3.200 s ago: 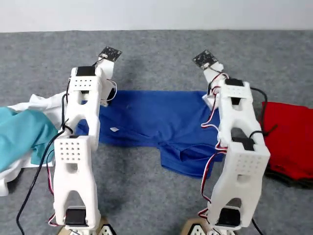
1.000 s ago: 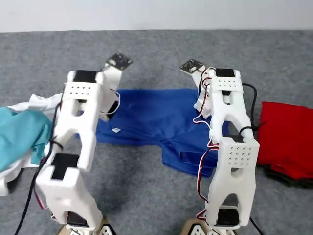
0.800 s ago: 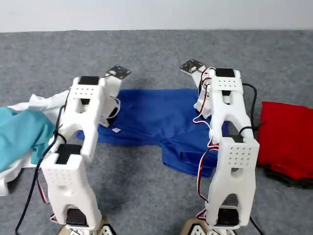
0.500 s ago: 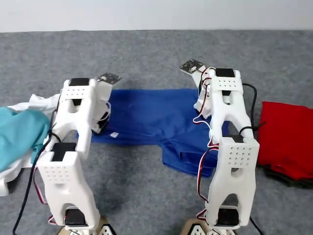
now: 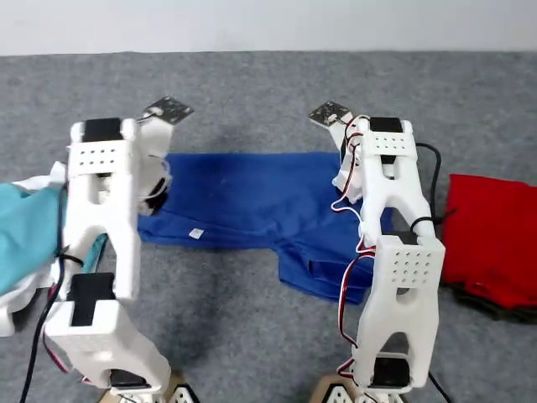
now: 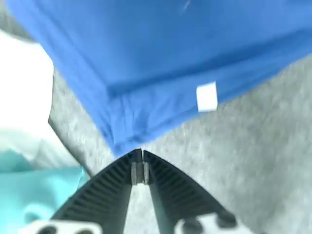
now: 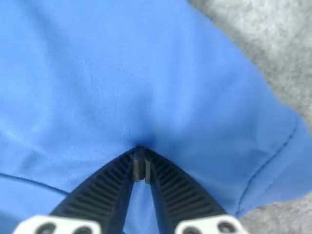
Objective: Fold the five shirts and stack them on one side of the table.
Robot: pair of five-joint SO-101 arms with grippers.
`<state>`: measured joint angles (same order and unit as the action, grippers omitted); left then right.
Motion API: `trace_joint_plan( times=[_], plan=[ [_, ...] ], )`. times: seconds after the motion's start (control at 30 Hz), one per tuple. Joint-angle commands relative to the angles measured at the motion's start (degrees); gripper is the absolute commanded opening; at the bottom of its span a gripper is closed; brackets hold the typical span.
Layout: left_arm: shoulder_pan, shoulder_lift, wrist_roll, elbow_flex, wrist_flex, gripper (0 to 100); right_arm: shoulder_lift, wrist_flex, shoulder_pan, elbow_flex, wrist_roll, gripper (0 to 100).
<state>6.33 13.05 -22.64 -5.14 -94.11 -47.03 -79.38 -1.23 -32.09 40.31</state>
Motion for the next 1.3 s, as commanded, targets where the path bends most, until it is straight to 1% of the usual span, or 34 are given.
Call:
trace_joint_plan(
  times=[0.0, 0.17, 0.3, 0.4, 0.5, 0.7, 0.8, 0.87, 0.97, 1.03, 1.13, 1.27],
  plan=[
    [-2.5, 0.4, 4.3, -0.3, 5.9, 0, 0.3, 1.5, 1.6, -3.1, 0.7, 0.9],
    [-4.6, 9.4, 6.9, -0.6, 11.3, 0, 0.4, 1.5, 1.5, -3.1, 0.7, 0.9],
    [-3.3, 15.4, 6.8, -0.4, 12.0, 0, 0.4, 1.5, 1.6, -3.1, 0.7, 0.9],
    [-1.1, 16.7, 6.1, -0.5, 8.8, 0, 0.4, 1.5, 1.8, -3.1, 0.7, 0.9],
    [0.8, 15.8, 3.6, -0.5, 4.9, 0, 0.4, 1.4, 2.3, -3.1, 0.7, 0.9],
    [4.0, 8.4, -0.1, -0.2, -3.3, 0, 0.4, 1.4, 2.7, -3.1, 0.7, 0.9],
    [3.9, 3.7, -1.0, -0.3, -4.9, 0, 0.4, 1.5, 2.4, -3.1, 0.7, 0.9],
    [3.1, 0.4, -0.9, -0.7, -4.5, 0, 0.4, 1.5, 2.3, -3.1, 0.7, 0.9],
    [1.1, -2.2, -0.4, -0.9, -1.1, 0, 0.4, 1.5, 2.3, -3.1, 0.7, 0.9],
    [0.4, -2.0, 2.1, -0.8, 2.2, 0, 0.4, 1.5, 2.3, -3.1, 0.7, 0.9],
    [-0.4, 0.7, 5.9, -0.5, 7.3, 0, 0.4, 1.5, 2.3, -3.1, 0.7, 0.9],
    [-0.8, 8.6, 6.3, -0.5, 10.0, 0, 0.4, 1.4, 2.4, -3.1, 0.7, 0.9]
  ],
)
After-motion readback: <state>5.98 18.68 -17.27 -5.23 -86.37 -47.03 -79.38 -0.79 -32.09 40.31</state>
